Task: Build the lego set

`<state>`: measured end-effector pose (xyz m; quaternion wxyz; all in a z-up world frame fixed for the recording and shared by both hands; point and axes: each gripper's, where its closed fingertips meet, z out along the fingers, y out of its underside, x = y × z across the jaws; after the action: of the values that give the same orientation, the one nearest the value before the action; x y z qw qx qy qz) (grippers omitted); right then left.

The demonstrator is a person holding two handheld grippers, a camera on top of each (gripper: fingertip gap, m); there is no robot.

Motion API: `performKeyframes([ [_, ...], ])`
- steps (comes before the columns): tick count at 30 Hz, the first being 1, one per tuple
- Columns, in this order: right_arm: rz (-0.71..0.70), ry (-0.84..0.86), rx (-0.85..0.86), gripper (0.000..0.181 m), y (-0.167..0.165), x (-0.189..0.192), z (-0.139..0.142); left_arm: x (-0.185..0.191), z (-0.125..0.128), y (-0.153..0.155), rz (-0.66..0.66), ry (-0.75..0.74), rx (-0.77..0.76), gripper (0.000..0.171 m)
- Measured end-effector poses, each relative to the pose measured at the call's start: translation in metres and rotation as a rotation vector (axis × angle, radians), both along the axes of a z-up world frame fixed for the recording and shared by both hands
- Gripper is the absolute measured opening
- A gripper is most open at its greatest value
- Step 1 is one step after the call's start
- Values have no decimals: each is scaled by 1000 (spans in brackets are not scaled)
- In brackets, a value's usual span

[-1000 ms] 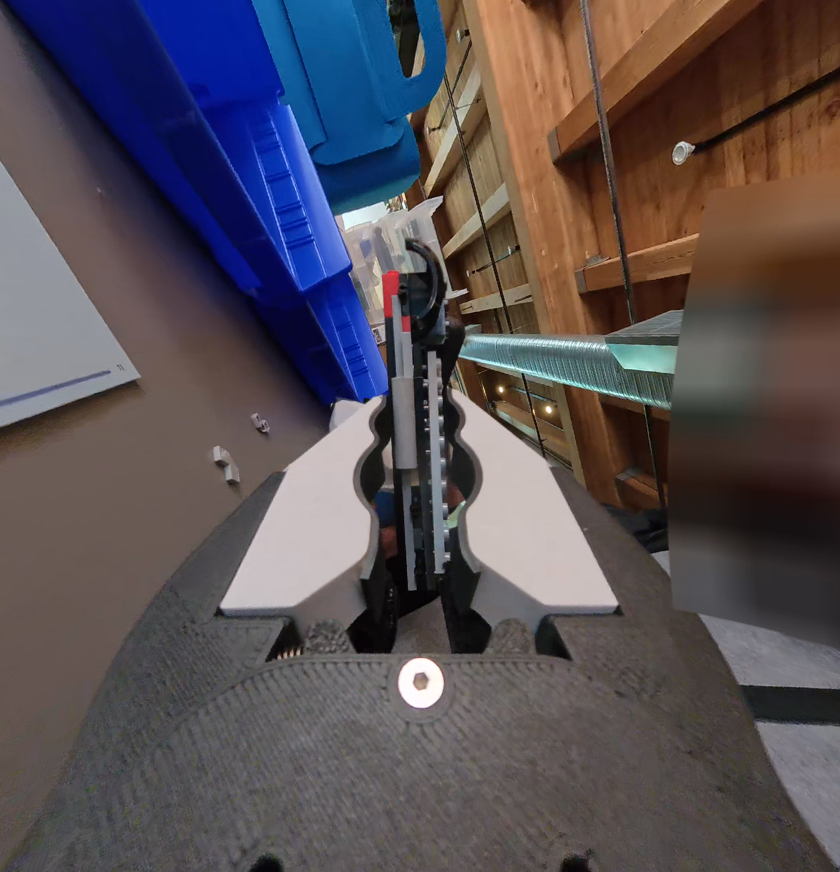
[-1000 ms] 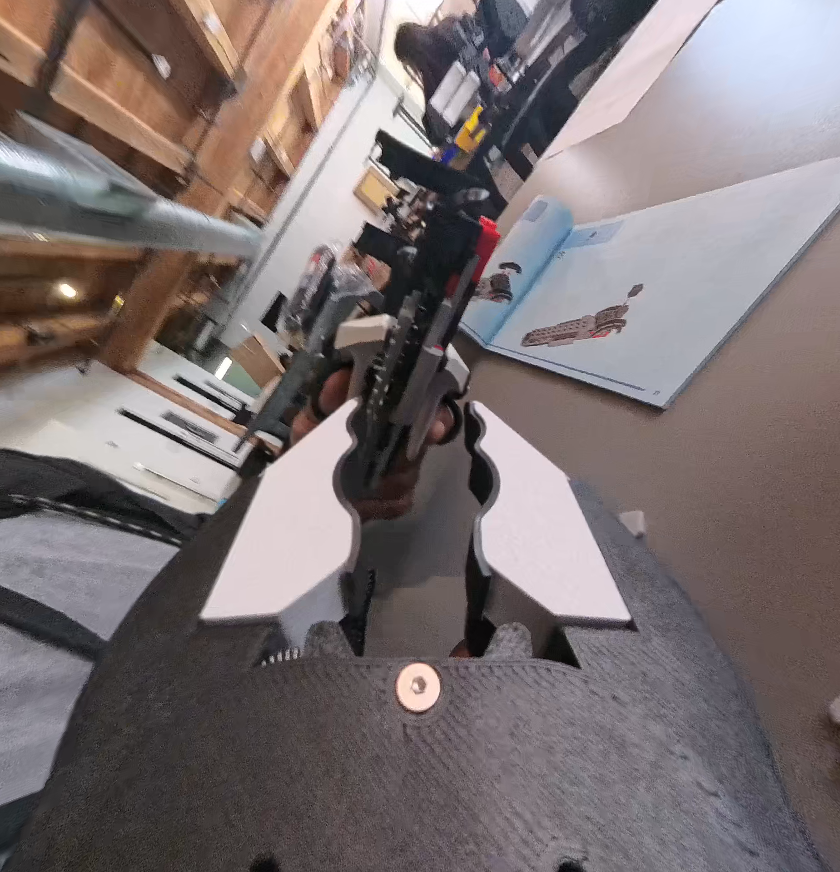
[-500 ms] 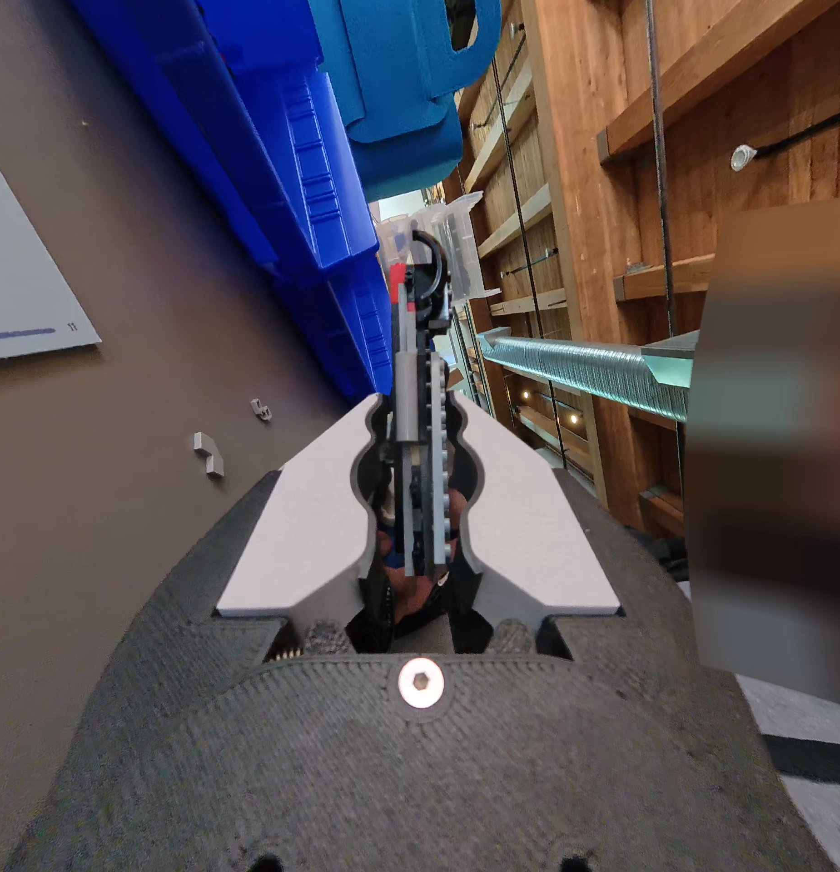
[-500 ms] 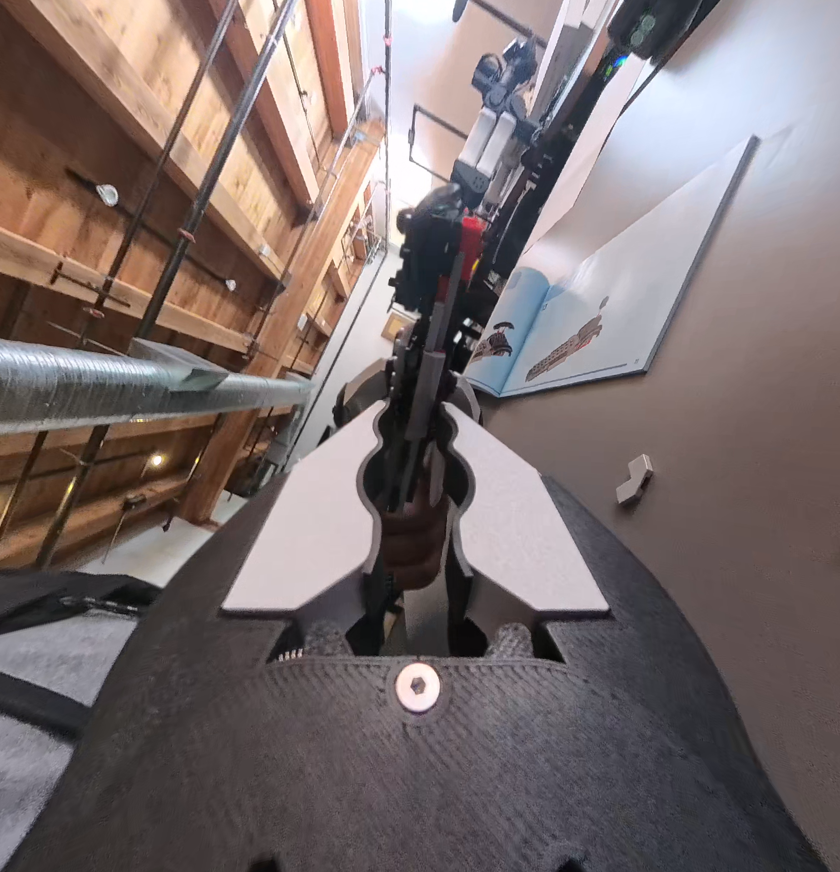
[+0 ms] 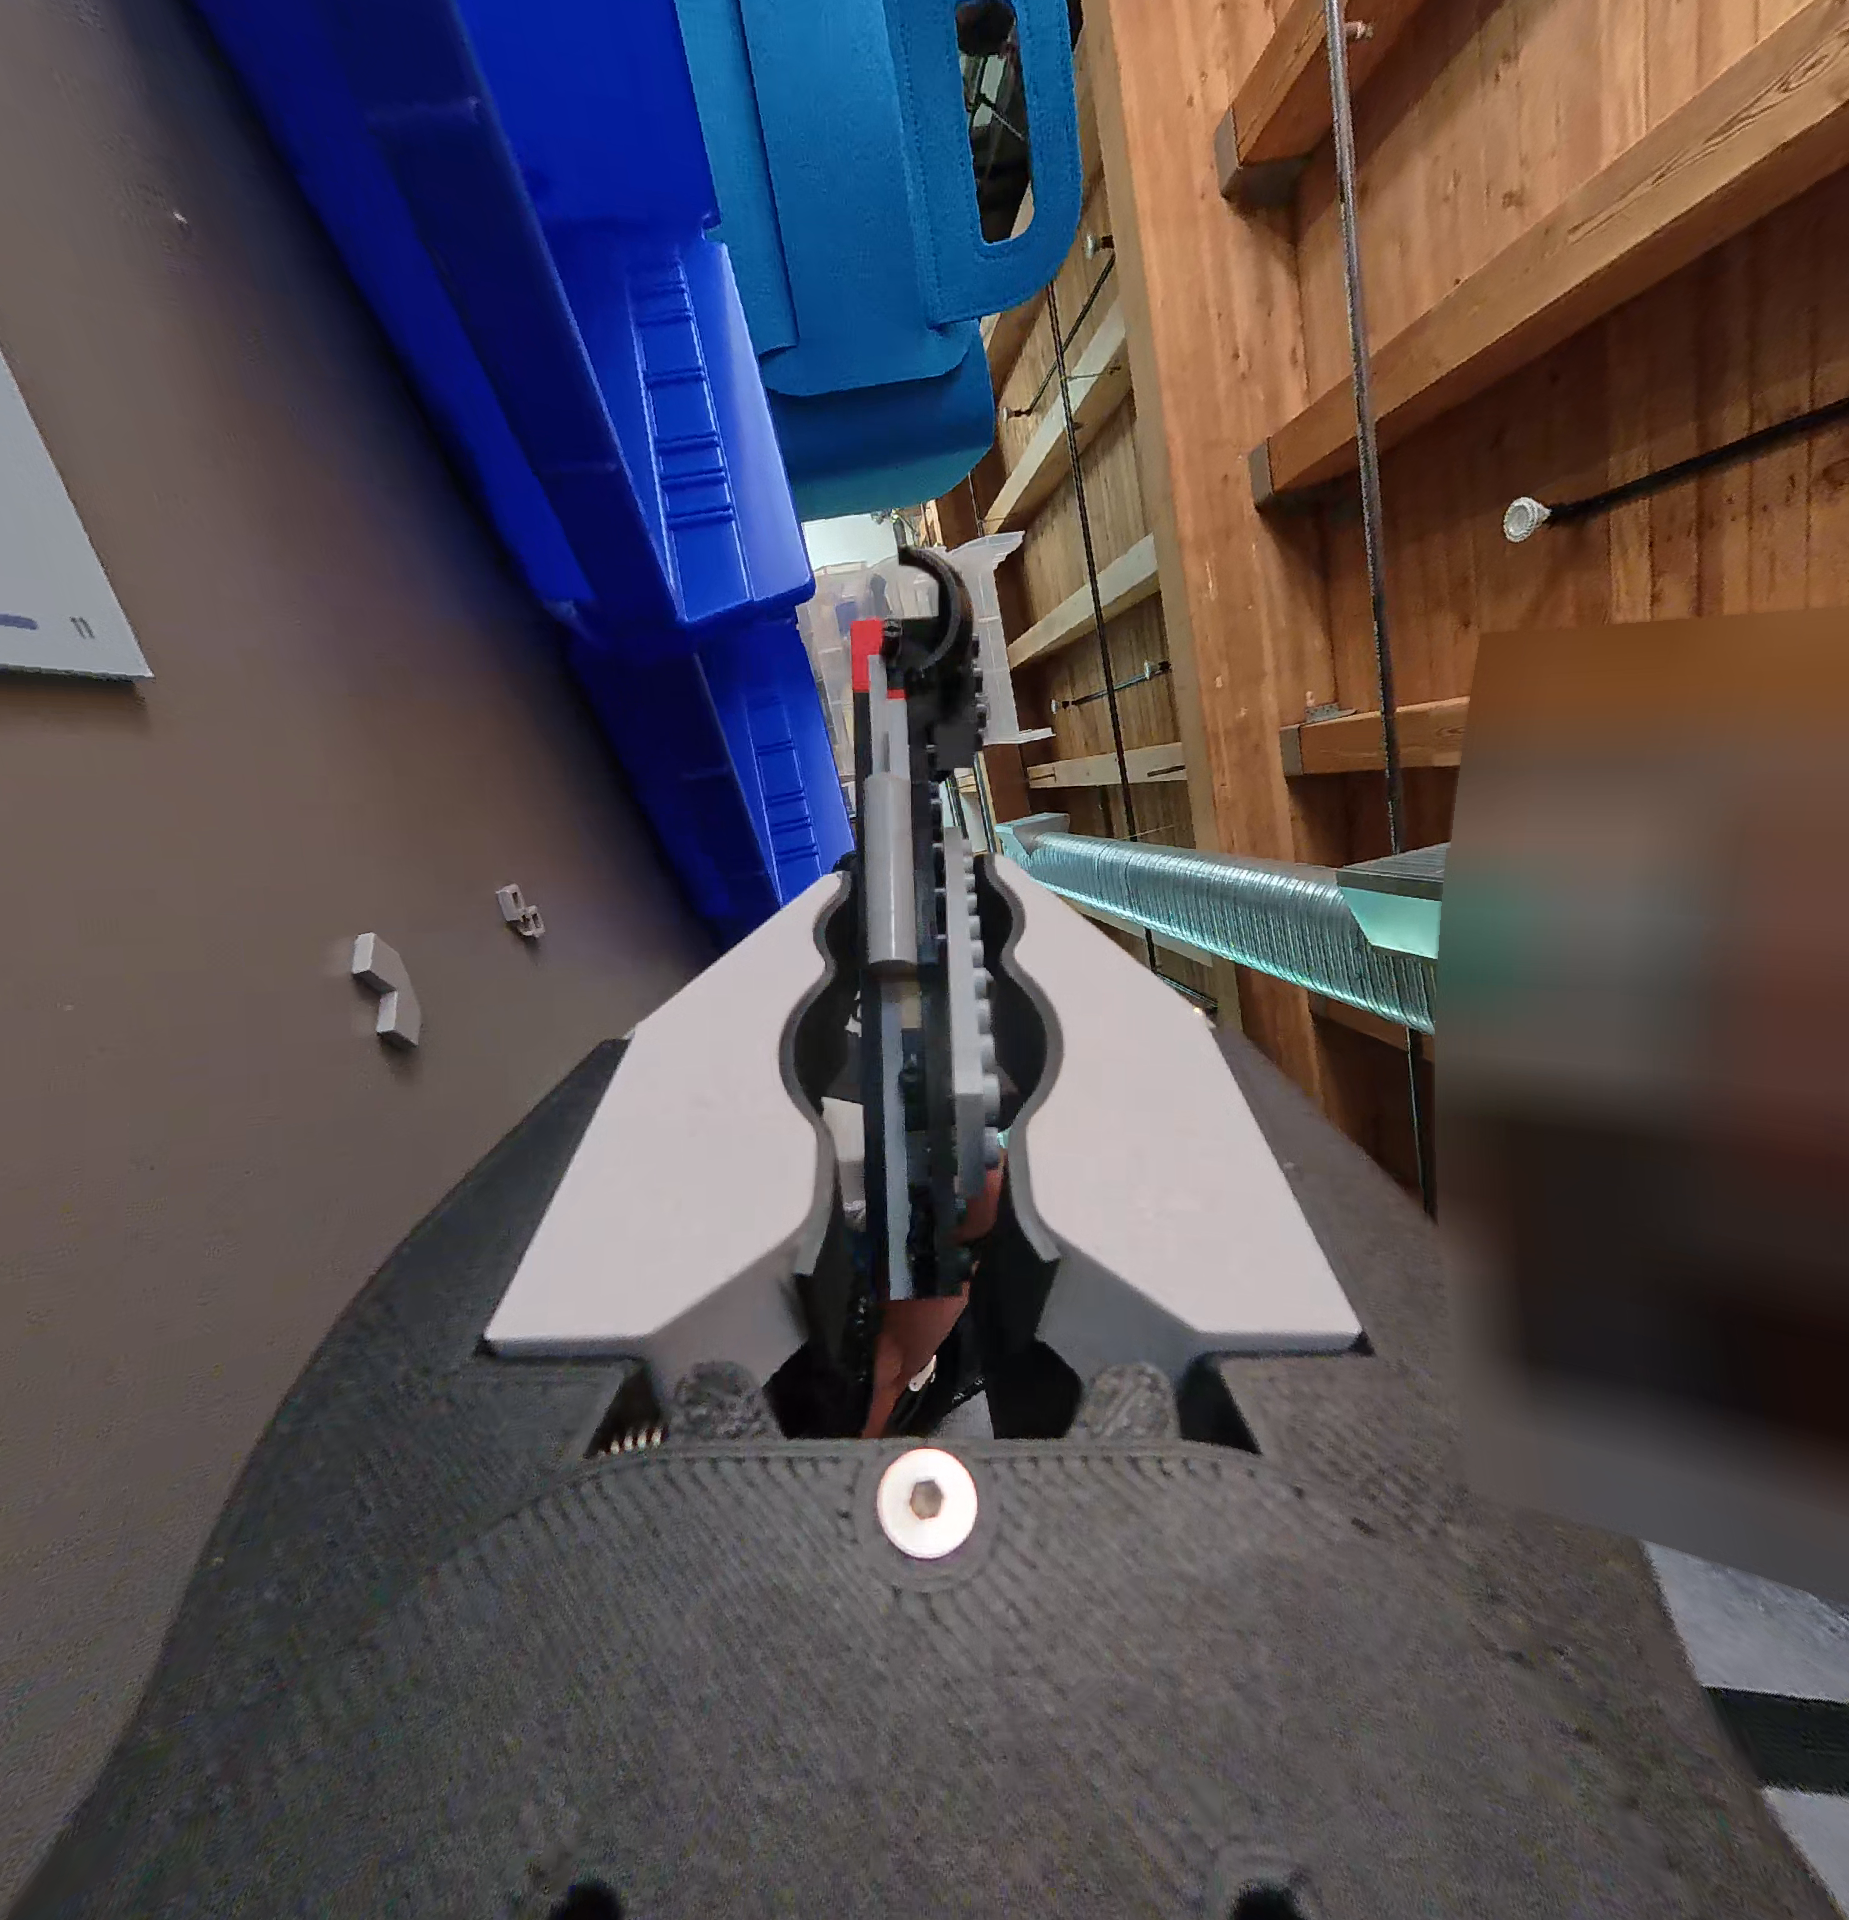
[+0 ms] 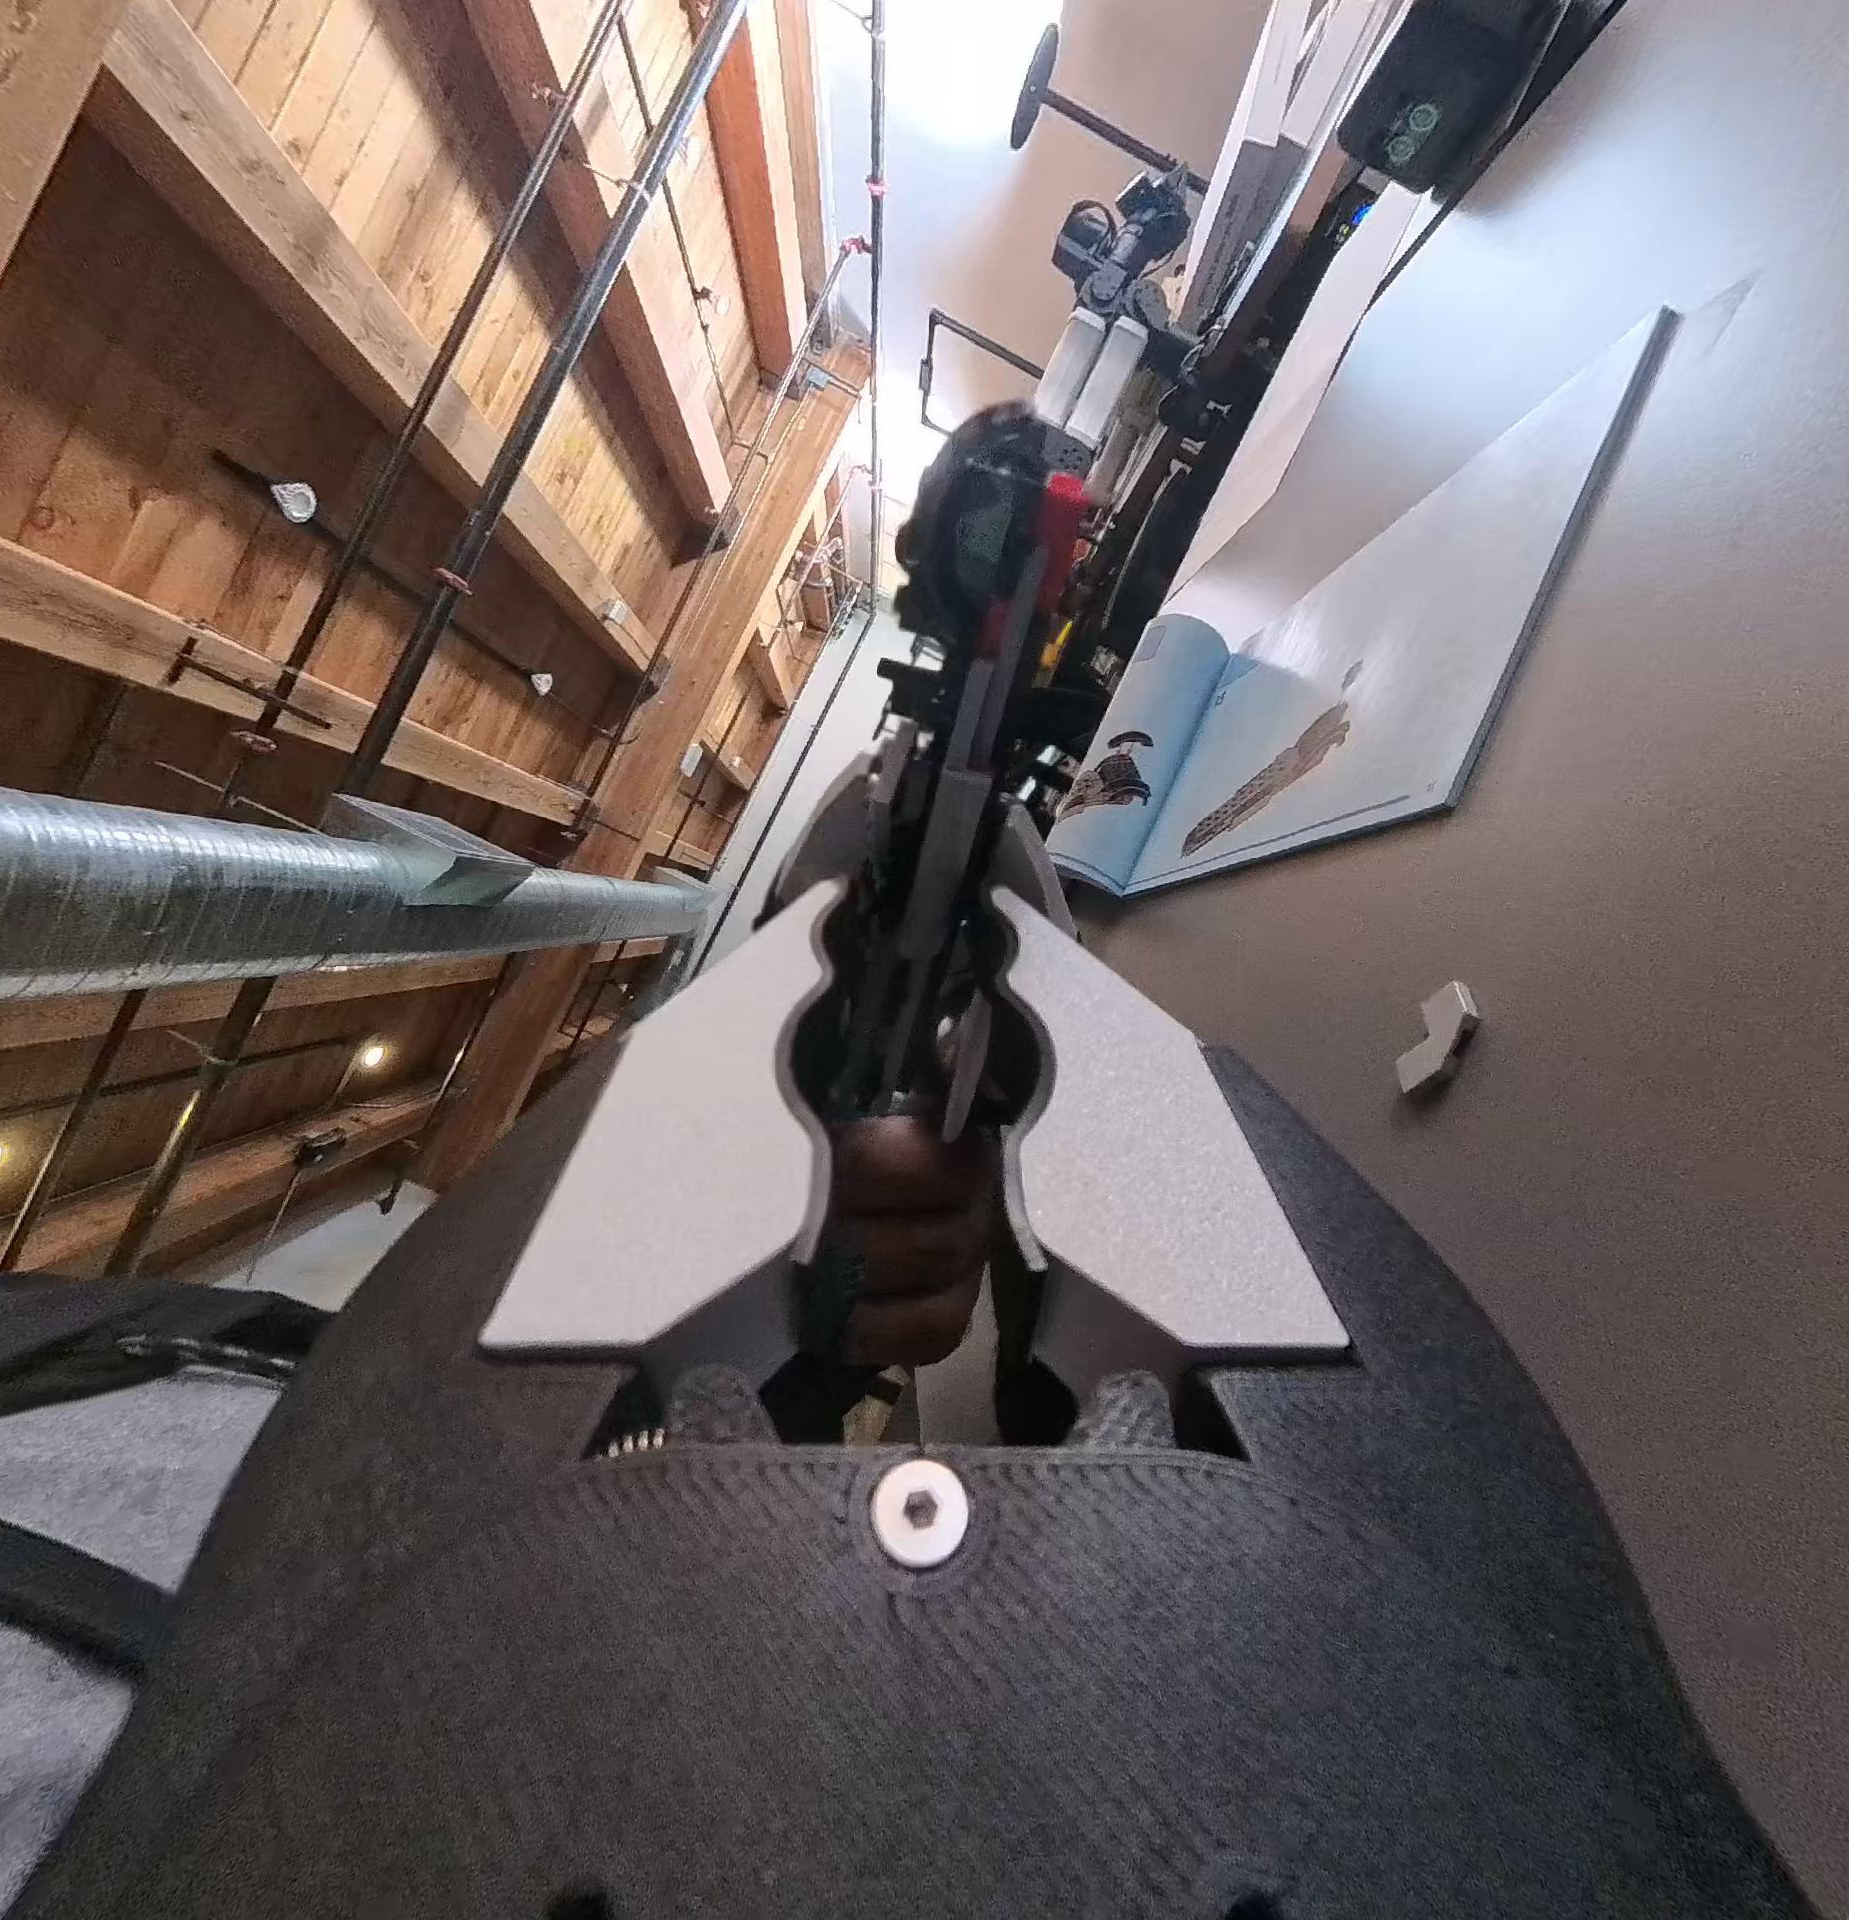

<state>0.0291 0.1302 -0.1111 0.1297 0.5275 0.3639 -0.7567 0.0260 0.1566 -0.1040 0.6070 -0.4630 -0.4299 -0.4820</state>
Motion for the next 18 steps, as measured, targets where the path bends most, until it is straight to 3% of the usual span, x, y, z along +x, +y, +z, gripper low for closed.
performKeyframes([
  [3,29,21,27,36,-1,1,2,-1,-1,-2,0,2,-8,21],
  [6,7,42,61,38,9,-3,3,-3,0,-5,1,15,-19,21],
  [13,-21,40,61,21,19,-7,3,1,-3,-2,-26,54,-81,21],
  [18,-36,13,-4,21,24,-8,2,5,-5,1,-42,103,-116,21],
])
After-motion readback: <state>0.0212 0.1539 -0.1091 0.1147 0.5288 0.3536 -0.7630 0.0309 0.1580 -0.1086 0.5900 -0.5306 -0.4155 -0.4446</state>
